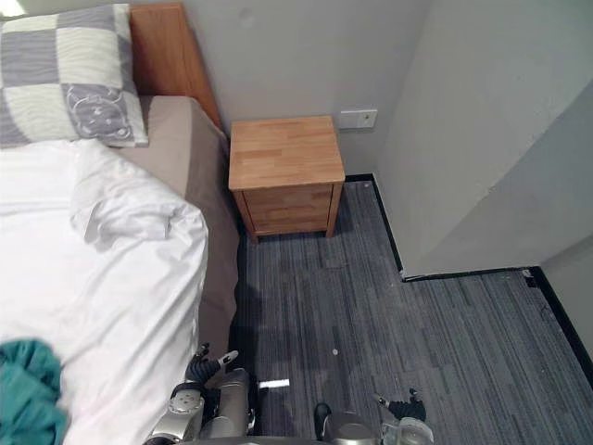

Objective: Tidy the bed and pick cloth on bed and put in laundry

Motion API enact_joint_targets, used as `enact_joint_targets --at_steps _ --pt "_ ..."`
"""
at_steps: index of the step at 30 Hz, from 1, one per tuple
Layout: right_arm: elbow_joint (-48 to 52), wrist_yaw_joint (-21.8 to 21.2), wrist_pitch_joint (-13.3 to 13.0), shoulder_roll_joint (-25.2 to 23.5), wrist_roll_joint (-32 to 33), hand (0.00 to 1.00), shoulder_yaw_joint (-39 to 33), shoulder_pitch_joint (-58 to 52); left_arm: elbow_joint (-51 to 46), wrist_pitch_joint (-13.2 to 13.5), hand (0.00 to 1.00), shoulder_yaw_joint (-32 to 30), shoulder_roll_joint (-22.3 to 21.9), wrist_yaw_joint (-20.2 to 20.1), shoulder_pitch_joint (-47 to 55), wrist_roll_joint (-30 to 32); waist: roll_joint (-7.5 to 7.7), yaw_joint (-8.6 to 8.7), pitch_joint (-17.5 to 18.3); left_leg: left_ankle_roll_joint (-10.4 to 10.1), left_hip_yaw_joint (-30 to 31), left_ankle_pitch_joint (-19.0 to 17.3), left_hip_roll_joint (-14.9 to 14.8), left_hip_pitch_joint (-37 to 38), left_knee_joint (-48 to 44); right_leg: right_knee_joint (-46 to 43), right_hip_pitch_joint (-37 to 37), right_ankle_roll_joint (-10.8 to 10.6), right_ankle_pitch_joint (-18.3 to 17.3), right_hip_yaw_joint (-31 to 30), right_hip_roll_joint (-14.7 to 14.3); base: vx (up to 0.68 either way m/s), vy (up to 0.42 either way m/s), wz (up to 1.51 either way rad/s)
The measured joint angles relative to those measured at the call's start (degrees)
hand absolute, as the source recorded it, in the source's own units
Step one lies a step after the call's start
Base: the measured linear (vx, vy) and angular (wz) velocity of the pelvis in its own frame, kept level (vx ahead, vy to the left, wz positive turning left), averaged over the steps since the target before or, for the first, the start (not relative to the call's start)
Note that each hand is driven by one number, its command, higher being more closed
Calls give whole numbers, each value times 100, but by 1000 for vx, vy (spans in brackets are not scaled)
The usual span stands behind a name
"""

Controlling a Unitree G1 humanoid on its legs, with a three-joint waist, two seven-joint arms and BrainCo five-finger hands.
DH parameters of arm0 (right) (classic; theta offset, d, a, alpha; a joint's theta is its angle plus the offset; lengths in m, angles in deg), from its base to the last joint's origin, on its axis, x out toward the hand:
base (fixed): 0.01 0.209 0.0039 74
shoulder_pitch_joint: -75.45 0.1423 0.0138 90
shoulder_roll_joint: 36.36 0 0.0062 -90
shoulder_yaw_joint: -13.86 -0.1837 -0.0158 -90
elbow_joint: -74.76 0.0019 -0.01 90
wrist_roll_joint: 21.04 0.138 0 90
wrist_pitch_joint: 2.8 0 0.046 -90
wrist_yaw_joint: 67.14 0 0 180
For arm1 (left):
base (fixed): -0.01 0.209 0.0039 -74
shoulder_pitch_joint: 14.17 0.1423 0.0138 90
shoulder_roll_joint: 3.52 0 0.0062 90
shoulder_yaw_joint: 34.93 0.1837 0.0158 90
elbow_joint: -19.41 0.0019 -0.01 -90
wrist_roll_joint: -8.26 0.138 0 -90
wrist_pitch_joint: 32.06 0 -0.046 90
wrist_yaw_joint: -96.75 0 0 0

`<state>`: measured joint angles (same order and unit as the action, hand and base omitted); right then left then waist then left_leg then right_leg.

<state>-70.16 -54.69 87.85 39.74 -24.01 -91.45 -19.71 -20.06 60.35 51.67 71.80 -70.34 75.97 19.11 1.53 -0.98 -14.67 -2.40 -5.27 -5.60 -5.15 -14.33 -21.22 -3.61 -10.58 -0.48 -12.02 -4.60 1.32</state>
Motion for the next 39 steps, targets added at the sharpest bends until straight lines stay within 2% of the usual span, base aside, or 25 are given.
enact_joint_targets --at_steps 4,5,6,7,8,10,13,15,16,17,18,19,21,22,24,25,26,28,29,30,33,35,36,37,39 --pt "-110 -12 -18 -36 -4 0 3 23 128 -60 0 289 106 -55 -77 -2 118 -2 95 371 -165 -266 222 322 47 -821 136 -263 295 243 187 492 235 23" --pt "-187 -13 -18 -44 -76 0 0 70 172 -73 0 331 52 -53 -73 -18 130 2 105 401 -197 -438 225 627 212 -2090 606 -500 228 258 189 385 182 -6" --pt "-207 -14 -18 -11 -154 0 6 124 227 -74 0 388 57 -53 -78 -29 205 13 84 468 -195 -556 332 958 423 -3619 1222 -1190 548 284 287 442 173 -3" --pt "-213 -14 -13 -11 -187 0 6 125 269 -79 0 417 59 -53 -83 -39 184 53 59 500 -183 -605 362 1117 476 -4187 1487 -1394 661 289 345 378 67 26" --pt "-274 -23 32 5 -219 0 8 99 399 -122 0 567 60 -53 -84 -127 167 152 34 551 -59 -732 439 1535 557 -5257 1898 -1110 363 439 505 390 44 42" --pt "-275 -17 94 17 -229 0 81 57 467 -126 0 610 45 -50 -48 -129 157 174 27 558 113 -748 431 2049 841 -5313 2194 -769 -95 881 649 396 -30 64" --pt "-274 -13 95 36 -241 0 76 103 463 -125 0 535 -2 -37 -30 -130 132 193 19 531 582 -763 327 2241 1013 -3571 2629 -594 -192 1015 642 377 -139 83" --pt "-277 -17 105 87 -241 0 74 123 456 -121 0 506 -57 -25 -53 -128 26 207 -39 321 990 -899 194 2212 1018 -2268 2686 -512 97 379 449 411 -313 124" --pt "-290 -19 107 83 -241 0 61 103 465 -119 0 470 -56 -5 -53 -125 30 209 -35 136 1477 -1086 123 2152 989 -1236 2636 -510 496 -615 377 380 -367 151" --pt "-299 -26 110 61 -242 0 55 68 480 -113 0 361 -67 -4 -56 -126 112 215 3 -9 1808 -1259 98 2102 886 -929 2522 -896 824 -1069 375 396 -406 164" --pt "-338 -33 120 68 -243 0 2 52 503 -103 0 273 -115 1 -86 -125 -5 205 -51 -61 2025 -1344 -5 2055 794 -986 2417 -1008 1074 -1083 273 345 -429 170" --pt "-299 -23 170 189 -243 0 -89 14 513 -76 0 137 -282 -9 -98 -123 -352 168 -35 -186 2326 -1293 -161 1757 402 -1558 2389 -994 362 -851 36 319 -426 195" --pt "-228 -30 215 140 -237 0 -173 -176 469 13 0 33 -393 -4 9 -126 -306 171 52 -297 2734 -1109 -162 1676 263 -2357 2303 -614 -106 -406 81 284 -443 220" --pt "-226 -35 212 172 -237 0 -204 -241 426 37 0 -43 -438 -12 52 -129 -404 144 129 -390 2868 -1042 -301 1688 335 -2544 2200 -472 -233 -25 108 246 -409 217" --pt "-203 -29 192 191 -205 0 -217 -171 376 37 0 -171 -441 -21 132 -266 -388 54 329 -354 2711 -466 -499 1479 563 -2525 1933 -302 -324 703 202 217 -381 223" --pt "-204 -29 163 180 -198 0 -219 -131 373 41 0 -123 -409 -22 130 -361 -312 62 345 -374 2227 -126 -520 1303 605 -2276 1660 -233 -322 1151 357 163 -339 193" --pt "-206 -29 144 182 -189 0 -222 -126 359 43 0 -78 -395 -25 123 -386 -299 69 352 -396 1851 -122 -538 1186 503 -2139 1523 -227 -322 1387 412 123 -285 240" --pt "-222 -35 84 184 -151 0 -234 -88 293 36 0 16 -358 -41 95 -425 -298 22 360 -366 -182 -191 -679 749 -351 -1638 1013 -77 -288 2236 502 67 -172 213" --pt "-223 -38 81 162 -95 0 -338 -26 303 22 0 252 -226 -62 96 -428 -311 43 367 -93 -1404 -351 -815 709 -670 -1538 815 -53 -302 2758 525 48 -101 206" --pt "-219 -36 82 122 -31 0 -436 -18 311 -16 0 392 -128 -107 93 -425 -331 110 379 8 -2077 -406 -892 675 -663 -1549 683 -53 -302 3125 519 35 -78 212" --pt "-337 -30 106 65 133 0 -783 -45 356 -99 0 455 26 -181 150 -419 -246 179 466 132 -2320 -274 -557 833 191 -1504 441 -52 -306 3372 565 39 17 199" --pt "-394 -34 105 -113 315 0 -1116 -76 417 -160 0 435 233 -287 215 -406 48 183 570 322 -1693 533 242 1250 1721 -1789 409 -61 -298 3783 911 71 45 159" --pt "-385 -36 103 -143 340 0 -1197 -92 465 -179 0 436 245 -306 228 -403 61 196 579 335 -1511 626 313 1330 1987 -2021 445 -59 -298 3831 968 39 24 165" --pt "-382 -38 109 -231 443 0 -1349 -126 570 -202 0 391 269 -355 213 -403 76 323 588 357 -1027 765 432 1395 2318 -2905 781 117 -192 3502 1101 39 28 159" --pt "-335 -46 119 -374 646 0 -1497 -189 635 -223 0 379 371 -421 172 -401 1 391 548 346 -653 837 332 1377 2331 -3341 1286 22 -339 2155 773 62 20 139"
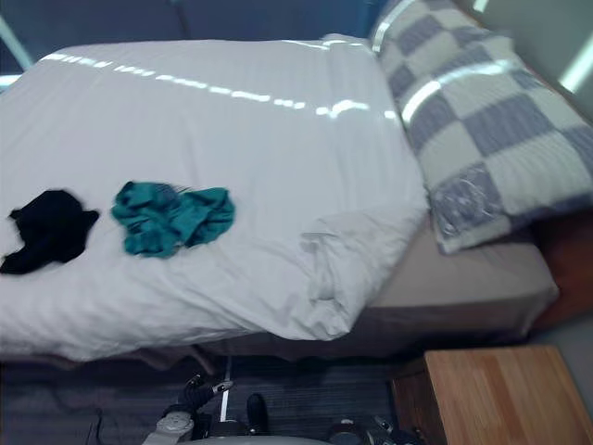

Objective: Tidy the bed and pick cloth on bed and put in laundry

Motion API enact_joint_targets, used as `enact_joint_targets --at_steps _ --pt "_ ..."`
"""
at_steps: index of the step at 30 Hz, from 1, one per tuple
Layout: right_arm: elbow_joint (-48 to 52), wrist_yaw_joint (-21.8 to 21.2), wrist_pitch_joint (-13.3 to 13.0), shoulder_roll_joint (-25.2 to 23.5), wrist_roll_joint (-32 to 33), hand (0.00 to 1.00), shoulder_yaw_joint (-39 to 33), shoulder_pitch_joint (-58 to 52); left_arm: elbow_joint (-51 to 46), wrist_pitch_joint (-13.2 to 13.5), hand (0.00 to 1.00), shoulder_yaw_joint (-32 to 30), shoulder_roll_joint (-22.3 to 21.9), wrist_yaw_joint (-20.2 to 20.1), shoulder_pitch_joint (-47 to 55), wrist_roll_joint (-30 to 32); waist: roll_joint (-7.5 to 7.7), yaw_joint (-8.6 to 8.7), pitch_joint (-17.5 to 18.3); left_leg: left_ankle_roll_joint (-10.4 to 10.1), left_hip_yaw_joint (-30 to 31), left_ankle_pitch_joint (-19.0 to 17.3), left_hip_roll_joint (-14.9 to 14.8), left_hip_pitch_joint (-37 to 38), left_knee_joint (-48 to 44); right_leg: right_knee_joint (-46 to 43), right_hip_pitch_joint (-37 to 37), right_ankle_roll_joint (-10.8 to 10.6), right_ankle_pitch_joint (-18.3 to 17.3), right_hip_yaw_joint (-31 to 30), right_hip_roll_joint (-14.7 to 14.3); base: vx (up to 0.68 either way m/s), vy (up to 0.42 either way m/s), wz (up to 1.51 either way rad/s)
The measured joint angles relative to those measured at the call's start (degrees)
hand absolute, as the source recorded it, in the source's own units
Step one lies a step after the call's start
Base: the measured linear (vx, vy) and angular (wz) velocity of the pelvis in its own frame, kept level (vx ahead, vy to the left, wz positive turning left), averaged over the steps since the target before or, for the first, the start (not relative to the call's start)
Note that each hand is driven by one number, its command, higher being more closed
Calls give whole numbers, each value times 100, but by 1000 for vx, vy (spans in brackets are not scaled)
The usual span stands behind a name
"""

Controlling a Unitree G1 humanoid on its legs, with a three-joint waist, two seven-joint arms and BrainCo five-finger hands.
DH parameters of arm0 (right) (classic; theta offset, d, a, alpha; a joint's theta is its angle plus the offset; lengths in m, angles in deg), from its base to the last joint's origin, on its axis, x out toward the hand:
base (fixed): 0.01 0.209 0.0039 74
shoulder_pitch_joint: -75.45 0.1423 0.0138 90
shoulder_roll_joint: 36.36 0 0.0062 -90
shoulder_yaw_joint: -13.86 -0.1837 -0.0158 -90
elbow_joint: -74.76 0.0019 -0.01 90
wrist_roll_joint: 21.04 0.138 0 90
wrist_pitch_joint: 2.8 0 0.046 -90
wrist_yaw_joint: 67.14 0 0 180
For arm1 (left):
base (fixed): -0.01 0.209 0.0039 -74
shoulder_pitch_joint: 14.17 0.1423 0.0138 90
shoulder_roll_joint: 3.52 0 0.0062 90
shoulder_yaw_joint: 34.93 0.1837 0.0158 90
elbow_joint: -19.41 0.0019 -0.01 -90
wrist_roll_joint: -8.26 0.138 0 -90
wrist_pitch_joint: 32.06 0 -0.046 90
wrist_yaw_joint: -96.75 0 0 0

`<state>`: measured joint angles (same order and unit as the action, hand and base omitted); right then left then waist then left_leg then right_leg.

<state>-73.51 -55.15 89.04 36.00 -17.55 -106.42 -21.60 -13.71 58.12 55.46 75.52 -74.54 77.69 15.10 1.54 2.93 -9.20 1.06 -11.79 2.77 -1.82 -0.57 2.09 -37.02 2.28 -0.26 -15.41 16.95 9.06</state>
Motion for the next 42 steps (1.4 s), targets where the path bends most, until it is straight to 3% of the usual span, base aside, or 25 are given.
enact_joint_targets --at_steps 1,3,5,6,7,10,11,13,17,19,22,26,29,33,37,38,42 --pt "30 9 2 -16 162 0 -66 -65 45 -10 0 -2 96 -4 14 3 37 -5 22 -12 157 19 -70 47 -1 264 145 -354 -181 -994 -272 76 -15 88" --pt "72 47 -6 -22 409 0 -79 -92 55 1 0 -86 177 -4 70 -1 122 -34 74 -97 201 72 -82 163 75 860 160 -471 -179 -1482 -263 34 -36 50" --pt "208 115 -15 -58 613 0 -80 -56 41 7 0 -124 292 0 178 -14 255 -46 164 -155 178 66 -37 271 225 1688 173 -515 350 -1580 -80 17 -108 -2" --pt "808 293 34 -135 729 0 -196 -21 -61 12 0 -293 340 4 336 -20 408 -49 279 -224 18 92 84 357 367 2132 223 -692 737 -1715 53 76 -191 -22" --pt "928 323 46 -126 730 0 -220 -10 -62 10 0 -319 326 13 341 -20 367 -49 280 -244 0 88 61 364 367 2154 219 -686 749 -1722 45 90 -211 -50" --pt "2851 929 89 8 463 0 -490 93 -214 35 0 -345 108 25 515 -54 -31 -50 340 -368 -300 96 -219 358 366 2654 209 -581 1014 -1922 -262 80 -110 -56" --pt "3566 1227 110 120 91 0 -659 193 -226 39 0 -336 14 32 544 -53 -195 -43 359 -401 -370 121 -305 362 365 2790 173 -551 1140 -1969 -352 95 -77 -27" --pt "4290 1554 169 183 -338 0 -858 355 -232 67 0 -335 -31 53 566 -51 -244 -43 339 -461 -410 128 -395 435 366 2877 91 -542 1184 -2006 -444 86 -100 -22" --pt "5447 2077 327 388 -1314 0 -900 856 -268 91 0 -300 0 128 529 70 -163 -42 286 -552 -408 130 -525 463 339 3056 0 -438 1283 -2018 -596 29 -73 -6" --pt "5878 2152 327 946 -1836 0 -448 1273 -288 91 0 -190 -3 132 382 92 -112 -51 129 -568 -383 130 -543 255 363 3192 140 -421 1392 -2017 -594 -77 -30 -2" --pt "6016 1863 286 1868 -2165 0 536 1968 -293 102 0 -65 8 127 223 181 -212 -55 -120 -556 -339 214 -487 -67 358 3248 416 -451 1528 -2014 -538 -65 4 3" --pt "5994 1255 70 2456 -2226 0 1728 2636 -301 137 0 -41 31 128 59 181 -437 -112 -419 -483 -191 369 -460 -451 330 3220 727 -462 1596 -1896 -501 -36 -4 22" --pt "5824 940 68 2474 -2239 0 2247 2866 -333 154 0 19 87 131 -55 177 -512 -250 -638 -491 -109 415 -450 -616 326 3159 897 -459 1598 -1858 -496 4 -12 13" --pt "5735 758 52 2481 -2264 0 2665 2991 -353 194 0 21 115 133 -172 170 -534 -254 -892 -452 -95 464 -408 -818 308 3060 1132 -461 1596 -1859 -470 0 0 0" --pt "5480 434 -157 2493 -2262 0 3399 3004 -356 233 0 26 162 144 -371 163 -548 -241 -1268 -452 -95 463 -391 -1032 185 2950 1350 -462 1596 -1860 -429 0 0 0" --pt "5416 397 -160 2495 -2259 100 3500 3004 -352 233 0 28 162 145 -391 163 -556 -248 -1284 -452 -95 463 -392 -1059 182 2931 1387 -462 1595 -1860 -430 0 0 0" --pt "4959 135 -377 2540 -2202 100 3866 3012 -352 229 0 123 217 155 -453 161 -557 -244 -1403 -453 -86 460 -405 -1123 114 2892 1431 -461 1594 -1858 -435 0 0 0"
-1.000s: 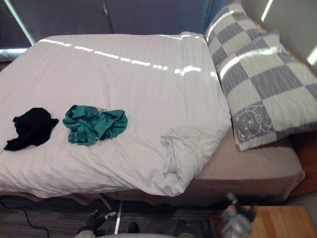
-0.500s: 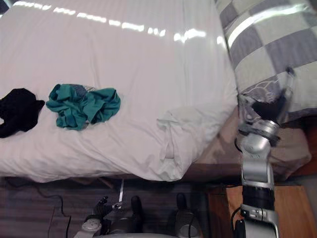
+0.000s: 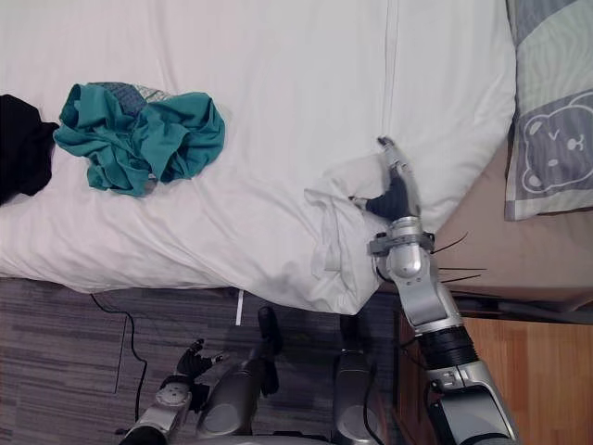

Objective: Tidy the bed and pick cloth on bed and put in laundry

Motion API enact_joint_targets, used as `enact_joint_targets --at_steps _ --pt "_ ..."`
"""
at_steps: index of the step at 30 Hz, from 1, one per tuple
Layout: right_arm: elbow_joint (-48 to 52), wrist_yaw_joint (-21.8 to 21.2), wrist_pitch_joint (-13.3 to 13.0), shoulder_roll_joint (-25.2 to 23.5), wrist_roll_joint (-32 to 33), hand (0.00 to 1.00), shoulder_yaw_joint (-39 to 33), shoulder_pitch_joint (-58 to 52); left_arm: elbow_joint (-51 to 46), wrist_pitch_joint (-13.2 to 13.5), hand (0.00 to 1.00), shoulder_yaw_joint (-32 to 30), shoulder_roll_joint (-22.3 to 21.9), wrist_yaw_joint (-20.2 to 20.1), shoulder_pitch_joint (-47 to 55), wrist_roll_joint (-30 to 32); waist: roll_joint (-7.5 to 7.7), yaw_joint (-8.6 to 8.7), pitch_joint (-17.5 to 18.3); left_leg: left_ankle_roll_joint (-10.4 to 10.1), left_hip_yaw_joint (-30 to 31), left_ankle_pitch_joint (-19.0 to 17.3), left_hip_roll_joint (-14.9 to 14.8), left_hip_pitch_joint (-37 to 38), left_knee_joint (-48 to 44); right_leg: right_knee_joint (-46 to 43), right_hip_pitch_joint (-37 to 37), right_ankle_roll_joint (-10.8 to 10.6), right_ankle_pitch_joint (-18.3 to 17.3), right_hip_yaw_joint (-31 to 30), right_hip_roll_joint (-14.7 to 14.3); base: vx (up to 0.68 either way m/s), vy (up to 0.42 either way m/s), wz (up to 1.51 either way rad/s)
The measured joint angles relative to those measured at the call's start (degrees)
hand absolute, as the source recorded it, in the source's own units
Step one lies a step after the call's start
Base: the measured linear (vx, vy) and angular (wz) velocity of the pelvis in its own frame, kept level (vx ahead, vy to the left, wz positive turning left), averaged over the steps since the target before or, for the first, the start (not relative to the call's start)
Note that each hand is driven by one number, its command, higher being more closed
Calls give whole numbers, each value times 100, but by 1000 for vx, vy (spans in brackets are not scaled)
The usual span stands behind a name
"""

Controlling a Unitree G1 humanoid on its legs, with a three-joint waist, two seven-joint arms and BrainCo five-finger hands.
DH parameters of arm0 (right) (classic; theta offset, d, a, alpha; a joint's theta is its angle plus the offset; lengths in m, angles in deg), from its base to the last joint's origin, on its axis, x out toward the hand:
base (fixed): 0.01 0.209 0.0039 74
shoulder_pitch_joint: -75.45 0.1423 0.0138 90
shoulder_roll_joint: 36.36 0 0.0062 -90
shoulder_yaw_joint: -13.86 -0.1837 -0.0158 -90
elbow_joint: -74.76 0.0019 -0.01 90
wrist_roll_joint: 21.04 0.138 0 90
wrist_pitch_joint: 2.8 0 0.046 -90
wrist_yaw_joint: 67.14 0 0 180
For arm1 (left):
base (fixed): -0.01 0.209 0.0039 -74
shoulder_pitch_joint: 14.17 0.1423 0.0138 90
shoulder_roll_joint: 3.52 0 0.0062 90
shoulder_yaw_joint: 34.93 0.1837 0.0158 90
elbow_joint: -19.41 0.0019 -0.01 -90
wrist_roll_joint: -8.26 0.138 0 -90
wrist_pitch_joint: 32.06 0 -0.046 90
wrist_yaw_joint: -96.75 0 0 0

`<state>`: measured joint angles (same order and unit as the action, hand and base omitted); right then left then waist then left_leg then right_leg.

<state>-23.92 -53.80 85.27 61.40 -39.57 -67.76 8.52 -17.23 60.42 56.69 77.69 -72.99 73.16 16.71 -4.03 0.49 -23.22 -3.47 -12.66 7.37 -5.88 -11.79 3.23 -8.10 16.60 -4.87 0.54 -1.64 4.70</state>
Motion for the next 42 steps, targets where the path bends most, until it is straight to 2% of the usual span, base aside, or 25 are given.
enact_joint_targets --at_steps 4,9,11,14,15,19,27,30,34,36,40,42 --pt "-364 -144 -157 167 9 100 -100 -1 2 -1 0 50 6 0 -45 -6 1 6 -1 2 13 0 -2 22 -19 -43 -4 0 -2 1 -2 0 0 0" --pt "-405 -162 -177 55 53 100 -1013 -581 -10 -10 0 50 -1 -7 -57 -6 19 10 9 -1 94 0 9 190 -17 -55 -229 -13 -58 123 -1 9 -5 10" --pt "-400 -94 -146 -122 65 100 -1609 -987 -81 -25 0 42 0 -17 5 1 86 16 88 -3 101 -1 30 307 22 -24 -359 -41 -88 147 5 35 -1 10" --pt "-437 -57 -70 -319 137 100 -2129 -1419 -117 -64 0 28 0 -23 140 4 186 45 280 -3 41 -1 86 462 119 56 -487 -54 -95 129 24 61 16 -5" --pt "-527 -12 -8 -411 222 0 -2335 -1647 -115 -91 0 8 -1 -25 227 6 245 48 415 -3 0 -2 87 562 188 94 -556 -64 -101 101 29 71 10 -12" --pt "-1066 157 39 -778 462 0 -2947 -2055 -102 -109 0 -1 2 -42 437 7 385 169 811 2 -106 -107 98 840 207 270 -849 -77 -97 -3 38 79 12 -13" --pt "-1493 173 99 -1528 1009 0 -3795 -2094 -97 -199 0 -39 -40 -158 542 7 320 175 1156 -61 -195 -245 80 1195 208 547 -1263 -73 -84 -73 4 35 2 -5" --pt "-1171 328 316 -1828 1129 0 -4149 -2114 -94 -224 0 -236 -152 -151 692 2 310 174 1226 -68 -319 -300 61 1240 207 637 -1305 -56 -39 -186 -34 43 -2 -22" --pt "-7 1026 911 -2486 956 0 -5009 -2665 -103 -221 0 -464 -364 -136 771 -1 294 192 1252 -93 -477 -378 19 1321 208 643 -1305 -54 -38 -331 -68 46 -6 -22" --pt "539 1452 1067 -2610 709 0 -5316 -2984 -101 -224 0 -519 -413 -132 816 4 282 269 1273 -96 -529 -416 7 1364 209 639 -1297 -60 -41 -396 -68 30 -11 -27" --pt "1249 2144 1212 -2591 438 0 -5838 -3153 -68 -227 0 -513 -492 -126 894 7 316 510 1375 -96 -621 -439 3 1410 211 618 -1277 -62 -42 -495 -62 2 3 -16" --pt "1686 2431 1249 -2546 341 0 -5976 -3119 -27 -227 0 -463 -522 -123 891 9 318 514 1432 -95 -609 -438 -3 1433 212 614 -1292 -61 -41 -498 -62 -36 -9 0"
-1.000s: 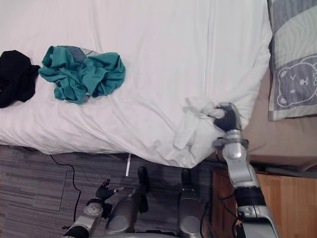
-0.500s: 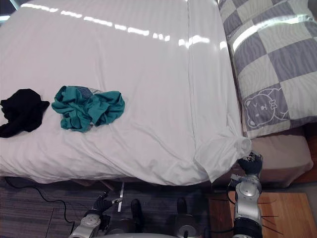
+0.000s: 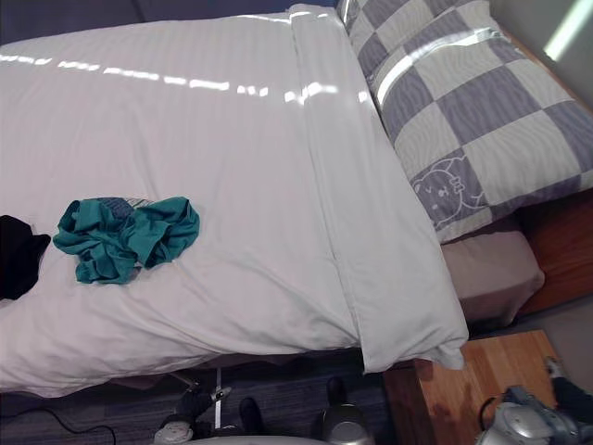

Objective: Tidy the bed and pick cloth on bed and put in laundry

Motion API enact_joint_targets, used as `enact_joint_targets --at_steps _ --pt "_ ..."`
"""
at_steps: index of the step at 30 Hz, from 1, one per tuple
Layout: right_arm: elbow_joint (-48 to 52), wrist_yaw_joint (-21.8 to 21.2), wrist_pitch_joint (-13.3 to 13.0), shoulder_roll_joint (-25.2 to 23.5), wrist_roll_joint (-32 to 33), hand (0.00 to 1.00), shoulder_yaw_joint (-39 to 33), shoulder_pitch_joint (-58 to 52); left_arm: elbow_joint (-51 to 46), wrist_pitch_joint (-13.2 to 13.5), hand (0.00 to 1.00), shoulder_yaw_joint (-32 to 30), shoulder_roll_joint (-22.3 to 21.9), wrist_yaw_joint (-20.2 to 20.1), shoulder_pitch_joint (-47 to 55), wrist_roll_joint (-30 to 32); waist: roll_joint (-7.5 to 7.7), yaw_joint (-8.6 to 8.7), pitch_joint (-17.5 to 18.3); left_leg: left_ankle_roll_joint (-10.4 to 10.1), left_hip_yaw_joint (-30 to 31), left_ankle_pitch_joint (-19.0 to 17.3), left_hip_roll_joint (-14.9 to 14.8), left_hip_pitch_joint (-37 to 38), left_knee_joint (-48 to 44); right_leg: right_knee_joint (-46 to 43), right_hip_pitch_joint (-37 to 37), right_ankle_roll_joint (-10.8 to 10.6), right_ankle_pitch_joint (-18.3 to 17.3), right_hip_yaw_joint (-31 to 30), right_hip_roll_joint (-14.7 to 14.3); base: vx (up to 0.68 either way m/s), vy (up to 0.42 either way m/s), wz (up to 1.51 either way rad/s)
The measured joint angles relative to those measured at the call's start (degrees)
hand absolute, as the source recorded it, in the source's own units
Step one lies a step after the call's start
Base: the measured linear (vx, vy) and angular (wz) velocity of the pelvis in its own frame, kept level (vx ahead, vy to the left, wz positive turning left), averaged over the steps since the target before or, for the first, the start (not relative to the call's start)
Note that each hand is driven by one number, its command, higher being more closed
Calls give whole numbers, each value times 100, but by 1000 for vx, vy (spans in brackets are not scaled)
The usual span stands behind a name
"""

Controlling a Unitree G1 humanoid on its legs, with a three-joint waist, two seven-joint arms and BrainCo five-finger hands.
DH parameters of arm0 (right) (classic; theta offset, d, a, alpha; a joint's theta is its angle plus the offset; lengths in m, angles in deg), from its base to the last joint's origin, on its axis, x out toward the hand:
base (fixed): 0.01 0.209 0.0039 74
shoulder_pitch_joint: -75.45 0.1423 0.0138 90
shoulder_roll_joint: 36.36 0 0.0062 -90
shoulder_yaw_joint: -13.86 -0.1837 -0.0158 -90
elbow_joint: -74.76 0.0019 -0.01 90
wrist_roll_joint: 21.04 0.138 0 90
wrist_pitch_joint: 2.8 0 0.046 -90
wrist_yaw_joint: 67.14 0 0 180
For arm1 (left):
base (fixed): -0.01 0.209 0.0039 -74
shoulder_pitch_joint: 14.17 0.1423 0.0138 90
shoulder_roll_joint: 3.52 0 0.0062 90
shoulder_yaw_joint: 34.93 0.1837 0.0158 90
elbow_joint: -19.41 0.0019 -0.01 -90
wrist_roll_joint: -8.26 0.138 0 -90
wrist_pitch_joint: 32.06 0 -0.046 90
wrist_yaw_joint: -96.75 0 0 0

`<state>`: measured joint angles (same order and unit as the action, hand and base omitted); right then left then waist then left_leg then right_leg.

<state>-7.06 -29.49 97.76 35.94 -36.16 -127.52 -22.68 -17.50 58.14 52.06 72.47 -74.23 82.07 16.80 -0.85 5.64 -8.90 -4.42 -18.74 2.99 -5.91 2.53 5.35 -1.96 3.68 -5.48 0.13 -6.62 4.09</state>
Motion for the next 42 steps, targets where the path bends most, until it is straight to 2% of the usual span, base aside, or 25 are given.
enact_joint_targets --at_steps 1,3,5,7,9,11,13,15,16,18,20,24,26,29,31,35,38,39,40,42 --pt "94 65 -1 38 -53 100 4 36 1 0 0 24 7 0 0 1 0 0 2 0 18 0 -1 7 1 1 -14 0 0 11 1 -61 -12 8" --pt "242 171 -9 404 -112 100 128 389 57 -1 0 96 39 1 -24 0 7 -6 8 -8 56 -5 16 8 21 8 -29 -12 10 31 4 -69 -10 8" --pt "232 80 -45 776 -103 100 409 594 57 0 0 121 50 -3 -24 0 7 -9 8 -27 79 -18 41 -2 41 9 -20 -25 18 32 10 -65 0 2" --pt "146 -273 -254 1428 -24 100 1060 912 76 6 0 129 56 -23 -25 0 20 -15 23 -25 132 -14 84 -91 45 3 72 -46 30 32 45 -48 16 3" --pt "-286 -637 -587 2103 181 100 1833 1412 83 12 0 140 92 -42 -54 -2 11 -37 29 42 182 66 114 -256 43 0 201 -66 98 61 103 -16 21 11" --pt "-600 -896 -750 2393 385 100 2289 1757 110 9 0 172 150 -79 -113 -2 17 -74 19 104 294 150 124 -417 33 -6 305 -71 128 155 109 -22 -9 26" --pt "-1042 -1203 -836 2520 646 100 2835 2288 108 12 0 295 232 -144 -257 -17 7 -284 -95 124 447 259 132 -575 7 -115 433 -66 134 293 114 -24 -27 37" --pt "-1360 -1347 -928 2521 844 100 3249 2751 92 24 0 367 252 -139 -385 -60 -56 -396 -253 146 565 309 155 -732 3 -217 577 -71 124 380 124 -51 -6 38" --pt "-1518 -1429 -980 2523 960 100 3492 3098 90 25 0 413 252 -138 -494 -135 -151 -451 -426 164 684 361 193 -909 -4 -312 728 -81 110 497 180 -58 5 44" --pt "-1680 -1429 -1015 2522 1044 100 3605 3336 49 28 0 476 261 -131 -576 -206 -216 -505 -580 181 751 375 223 -1063 -89 -442 870 -92 82 511 218 -59 16 31" --pt "-2084 -1427 -1012 2510 1146 100 3732 3639 11 41 0 490 289 -107 -775 -368 -283 -632 -893 198 804 362 290 -1342 -343 -757 1143 -120 -24 534 309 -75 20 24" --pt "-2674 -1363 -1003 2218 1398 100 3607 3577 -197 70 0 515 339 8 -977 -576 -357 -629 -1407 340 844 204 341 -1851 -957 -1253 1566 -138 -176 575 427 -58 13 13" --pt "-2824 -1237 -1024 1917 1481 100 3471 3288 -199 71 0 510 366 55 -1004 -634 -367 -622 -1488 360 791 161 340 -1971 -1056 -1341 1705 -145 -191 495 428 -44 3 -10" --pt "-2676 -1151 -1291 1543 1479 100 3305 2802 -190 29 0 467 399 146 -998 -668 -327 -485 -1518 336 747 -14 300 -1981 -1244 -1390 1674 -130 -232 458 408 6 -13 -9" --pt "-2678 -1154 -1438 1416 1479 100 3277 2505 -194 27 0 470 377 151 -998 -665 -300 -475 -1517 313 742 -75 278 -1967 -1335 -1385 1629 -129 -275 462 400 7 -9 -2" --pt "-2682 -1185 -1547 1132 1476 100 3046 1908 -196 21 0 452 376 160 -961 -660 -198 -464 -1473 282 703 -95 275 -1706 -1221 -1317 1384 -146 -329 485 391 62 -34 1" --pt "-2866 -1359 -1541 770 1471 100 2981 1242 -195 21 0 235 357 203 -756 -619 25 -389 -1269 258 617 -74 279 -1304 -892 -1071 1044 -145 -327 483 372 115 -35 -12" --pt "-3159 -1441 -1540 595 1475 100 2909 964 -168 6 0 233 359 227 -654 -611 112 -316 -1102 242 584 -56 289 -1158 -735 -937 927 -142 -309 478 366 150 -16 -14" --pt "-3443 -1497 -1456 505 1476 0 2832 763 -162 4 0 240 340 223 -601 -573 156 -305 -995 269 545 -37 291 -1032 -649 -826 800 -143 -285 471 361 191 -18 -15" --pt "-3908 -1601 -1256 424 1475 0 2704 514 -150 4 0 239 279 222 -572 -558 184 -314 -932 267 478 -36 298 -827 -554 -675 591 -139 -255 443 357 166 3 -18"
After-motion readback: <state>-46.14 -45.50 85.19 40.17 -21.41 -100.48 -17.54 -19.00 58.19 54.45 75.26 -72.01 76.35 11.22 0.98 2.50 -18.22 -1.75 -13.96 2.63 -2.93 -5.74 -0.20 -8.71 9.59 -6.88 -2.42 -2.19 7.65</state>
